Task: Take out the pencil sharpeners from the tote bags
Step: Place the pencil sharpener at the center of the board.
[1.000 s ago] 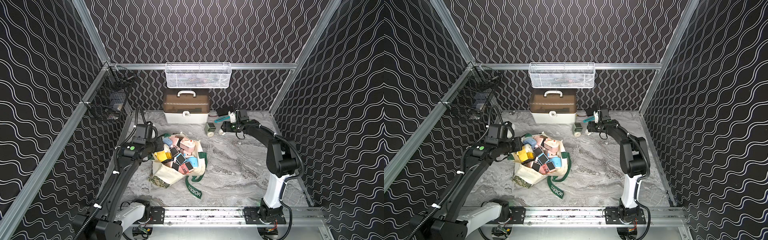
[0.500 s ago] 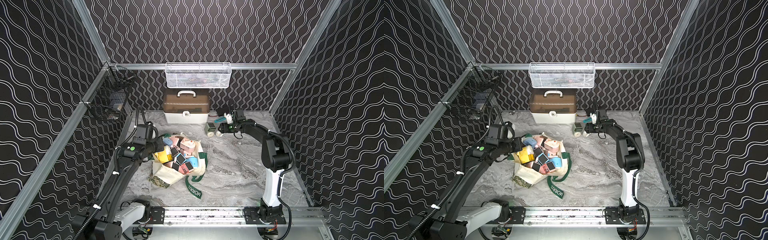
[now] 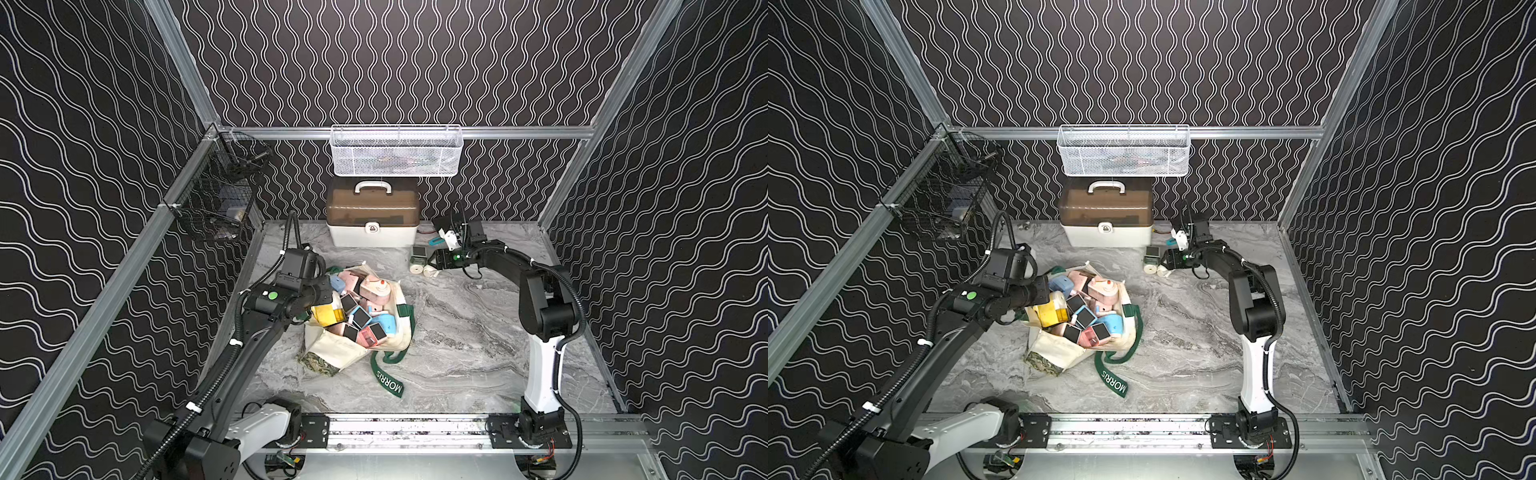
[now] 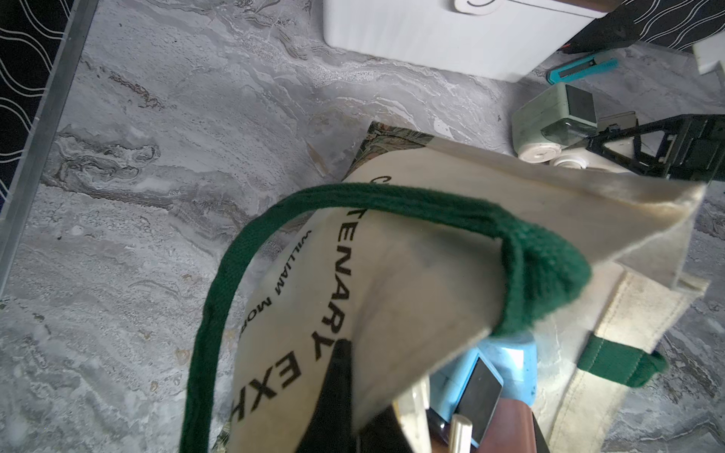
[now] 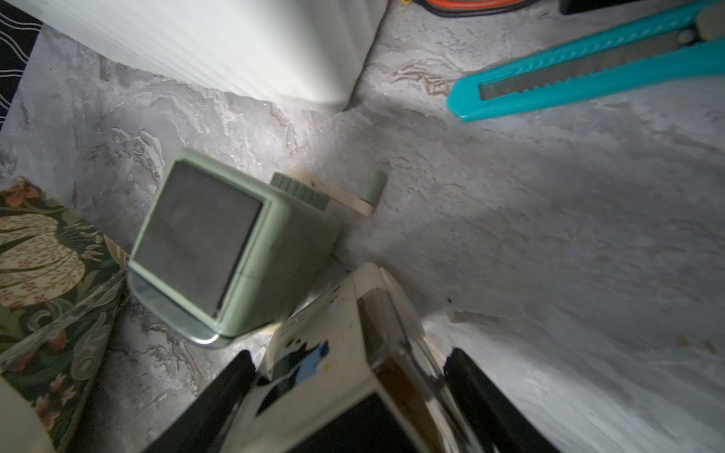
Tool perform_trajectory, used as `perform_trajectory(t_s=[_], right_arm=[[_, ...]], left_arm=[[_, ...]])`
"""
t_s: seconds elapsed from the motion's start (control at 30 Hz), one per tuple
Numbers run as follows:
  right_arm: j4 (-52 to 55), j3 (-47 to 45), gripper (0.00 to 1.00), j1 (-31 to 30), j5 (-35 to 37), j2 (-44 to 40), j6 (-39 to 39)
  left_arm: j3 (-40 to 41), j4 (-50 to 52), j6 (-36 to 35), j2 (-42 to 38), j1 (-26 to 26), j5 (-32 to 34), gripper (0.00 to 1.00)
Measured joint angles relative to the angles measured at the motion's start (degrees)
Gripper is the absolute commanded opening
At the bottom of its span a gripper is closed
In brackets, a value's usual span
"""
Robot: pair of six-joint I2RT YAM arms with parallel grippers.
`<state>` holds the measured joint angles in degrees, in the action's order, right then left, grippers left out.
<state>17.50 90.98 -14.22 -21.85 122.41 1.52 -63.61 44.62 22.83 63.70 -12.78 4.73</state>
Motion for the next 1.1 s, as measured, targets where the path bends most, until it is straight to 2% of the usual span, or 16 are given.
perform_trajectory(t_s=[0.17,0.33,0.47,0.6,0.8,1.1], right_arm=[[-1.1,-0.3,0.61,-0.8,-1.5,0.5,0.4],[-3.1,-2.5,0.82,-0.8,-1.9,-0.4,-0.5],[-3.7,-3.5,0.92,-0.7,-1.0,-1.9,-1.2],[-4.6,-4.7,0.95,-0.7,0.0,-4.1,-2.6],[-4.5,-5.4,0.93,-0.7,2.1,-7.5,-5.1],[-4.6,-12.1,0.85,-1.5,2.9,-25.0,-16.2]], left_arm=[[0.7,-0.3,0.0,-0.6,0.0,0.4,0.0],[1.4,-0.7,-0.1,-1.3,0.3,0.5,0.0],[1.4,-0.7,-0.1,-1.3,1.3,-0.1,0.0],[1.6,-0.9,-0.1,-1.4,1.6,-0.5,0.0],[1.7,-1.0,-0.1,-1.6,2.6,-1.6,0.0],[2.3,-1.1,-0.2,-2.3,5.0,-4.6,0.0]])
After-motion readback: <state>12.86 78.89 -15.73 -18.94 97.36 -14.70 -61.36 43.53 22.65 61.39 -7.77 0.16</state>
